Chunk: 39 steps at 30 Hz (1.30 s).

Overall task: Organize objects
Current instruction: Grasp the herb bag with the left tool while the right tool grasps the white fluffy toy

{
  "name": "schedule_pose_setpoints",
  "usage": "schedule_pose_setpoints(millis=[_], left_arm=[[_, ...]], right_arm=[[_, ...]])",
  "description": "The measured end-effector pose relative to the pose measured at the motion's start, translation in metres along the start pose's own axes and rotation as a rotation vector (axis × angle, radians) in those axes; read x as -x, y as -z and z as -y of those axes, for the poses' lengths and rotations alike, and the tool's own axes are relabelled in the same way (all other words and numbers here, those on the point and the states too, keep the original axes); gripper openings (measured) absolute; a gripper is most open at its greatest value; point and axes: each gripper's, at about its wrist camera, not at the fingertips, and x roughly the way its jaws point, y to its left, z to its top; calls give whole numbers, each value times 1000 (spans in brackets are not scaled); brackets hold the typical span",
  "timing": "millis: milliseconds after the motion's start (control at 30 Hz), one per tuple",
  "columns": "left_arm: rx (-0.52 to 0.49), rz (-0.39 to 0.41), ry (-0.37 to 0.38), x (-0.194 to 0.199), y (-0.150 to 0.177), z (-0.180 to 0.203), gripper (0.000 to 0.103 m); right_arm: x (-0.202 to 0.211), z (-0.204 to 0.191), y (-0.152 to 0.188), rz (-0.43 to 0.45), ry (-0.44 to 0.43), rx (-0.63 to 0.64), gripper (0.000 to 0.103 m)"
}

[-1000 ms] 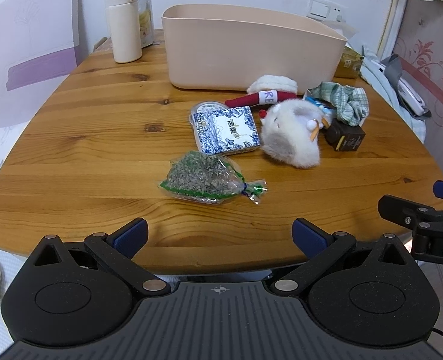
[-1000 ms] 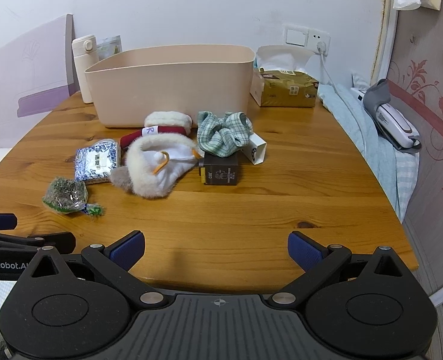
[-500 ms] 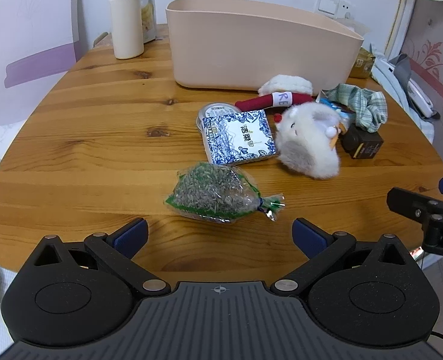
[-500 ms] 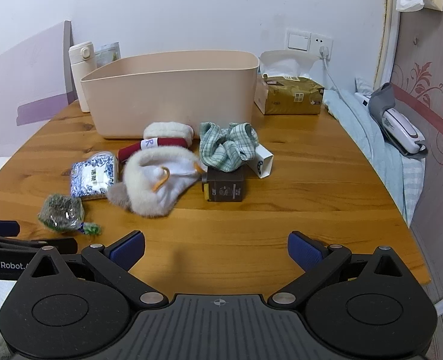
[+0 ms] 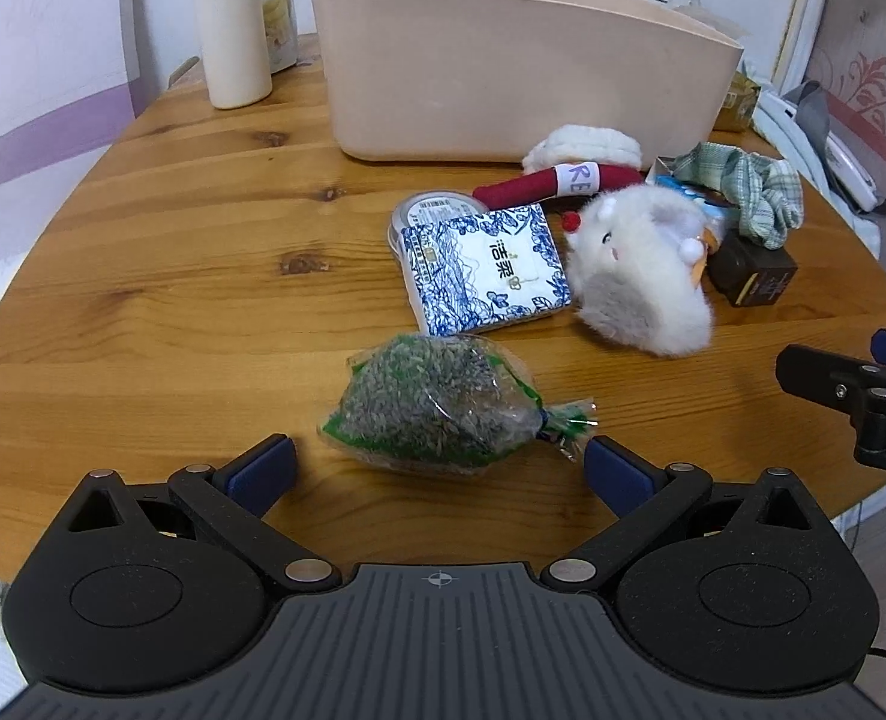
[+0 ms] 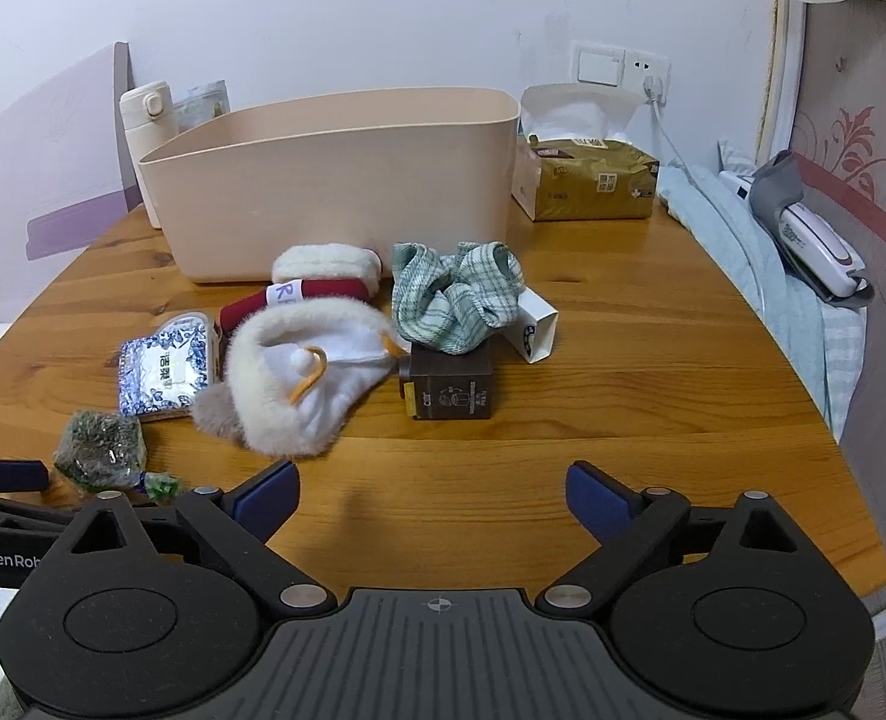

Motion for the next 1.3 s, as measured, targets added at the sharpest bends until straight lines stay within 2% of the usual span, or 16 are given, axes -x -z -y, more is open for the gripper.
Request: schedule_pose_setpoints(millis=[300, 600, 967, 1067, 1133, 1167, 1300], left_arm=[[-25, 21, -14, -8, -5, -3, 103], [-23, 32, -15, -16, -15, -24, 103], [-75, 29, 38, -24, -24, -39, 102], [-81, 26, 53, -22, -26, -40, 97], [-80, 31, 61, -20, -27, -41, 82], [-87, 34, 57, -19, -27, -41, 78], [-96, 34, 62, -17, -27, -42, 74]], right_arm=[[-13, -8, -5, -16, -44, 17, 94], [-30, -23, -14, -41, -100, 36, 94], [-56, -38, -30, -80, -138, 35, 94], [-62, -42, -34, -88, -143, 38, 93], [-67, -45, -35, -101, -157, 37, 88], [-69, -46, -35, -105, -157, 39, 86], [-72, -51, -37, -98, -158, 36, 78]])
